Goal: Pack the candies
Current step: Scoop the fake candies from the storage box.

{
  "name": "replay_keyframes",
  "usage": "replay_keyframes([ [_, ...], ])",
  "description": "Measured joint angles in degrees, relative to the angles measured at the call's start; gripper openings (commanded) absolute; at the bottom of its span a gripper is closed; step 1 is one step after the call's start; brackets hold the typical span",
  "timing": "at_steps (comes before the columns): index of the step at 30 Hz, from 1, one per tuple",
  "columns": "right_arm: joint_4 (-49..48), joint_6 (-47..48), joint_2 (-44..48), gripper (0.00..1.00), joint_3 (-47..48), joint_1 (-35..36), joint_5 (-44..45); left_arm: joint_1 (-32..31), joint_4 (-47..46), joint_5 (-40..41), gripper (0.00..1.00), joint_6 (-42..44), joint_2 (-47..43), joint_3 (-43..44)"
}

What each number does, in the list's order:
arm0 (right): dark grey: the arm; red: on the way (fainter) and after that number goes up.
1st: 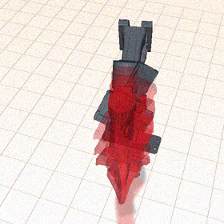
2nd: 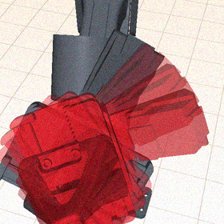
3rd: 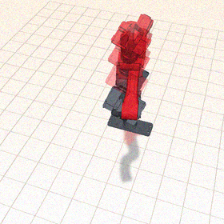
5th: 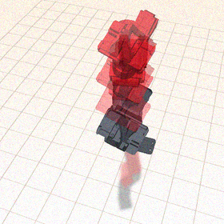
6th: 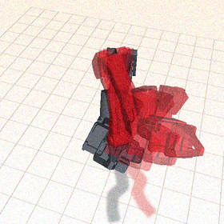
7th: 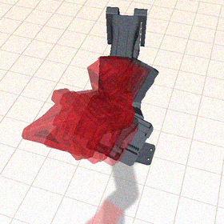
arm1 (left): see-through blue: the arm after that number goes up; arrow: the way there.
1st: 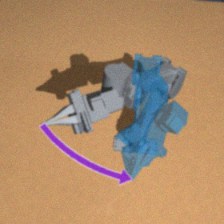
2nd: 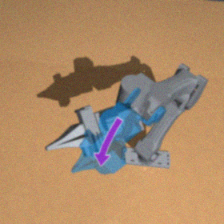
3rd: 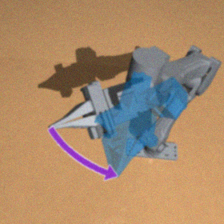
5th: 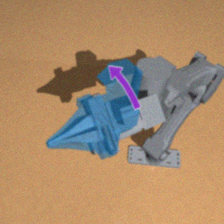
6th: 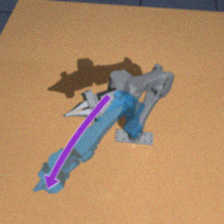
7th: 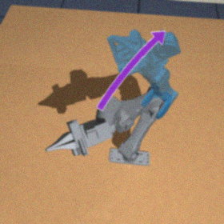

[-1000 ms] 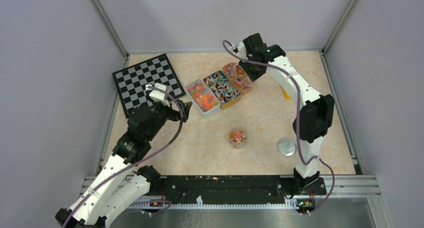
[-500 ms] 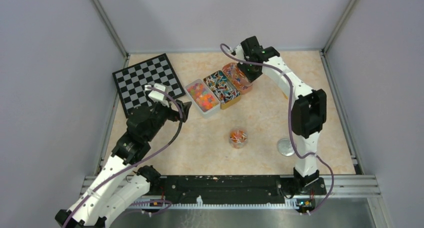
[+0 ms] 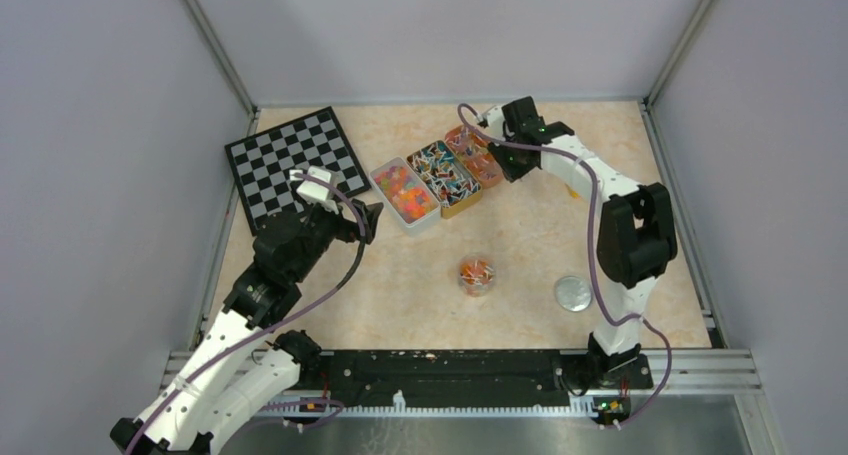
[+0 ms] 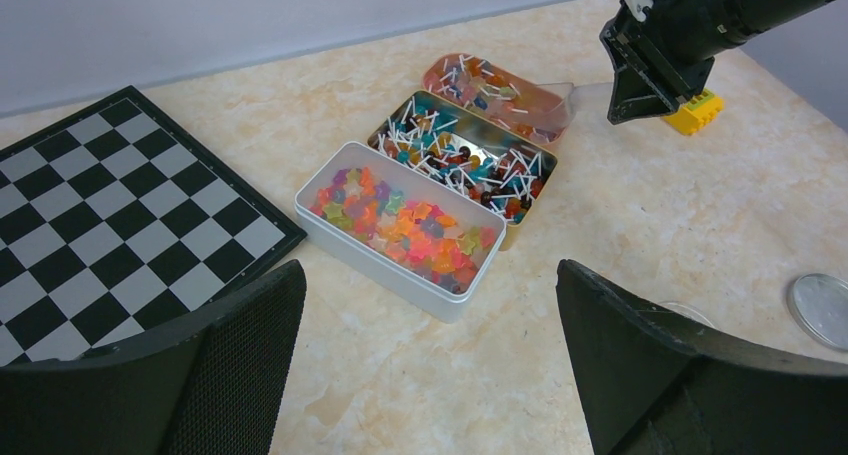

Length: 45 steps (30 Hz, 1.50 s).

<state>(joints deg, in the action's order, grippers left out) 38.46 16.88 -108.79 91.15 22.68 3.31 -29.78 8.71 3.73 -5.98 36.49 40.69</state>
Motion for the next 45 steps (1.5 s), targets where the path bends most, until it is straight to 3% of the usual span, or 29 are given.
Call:
replay_keyframes([
  [45, -34.1, -0.35, 9.79, 0.0, -28.68, -3.13, -8.57, -0.02, 0.0, 0.2, 0.99, 0.2, -0.02, -0.09],
])
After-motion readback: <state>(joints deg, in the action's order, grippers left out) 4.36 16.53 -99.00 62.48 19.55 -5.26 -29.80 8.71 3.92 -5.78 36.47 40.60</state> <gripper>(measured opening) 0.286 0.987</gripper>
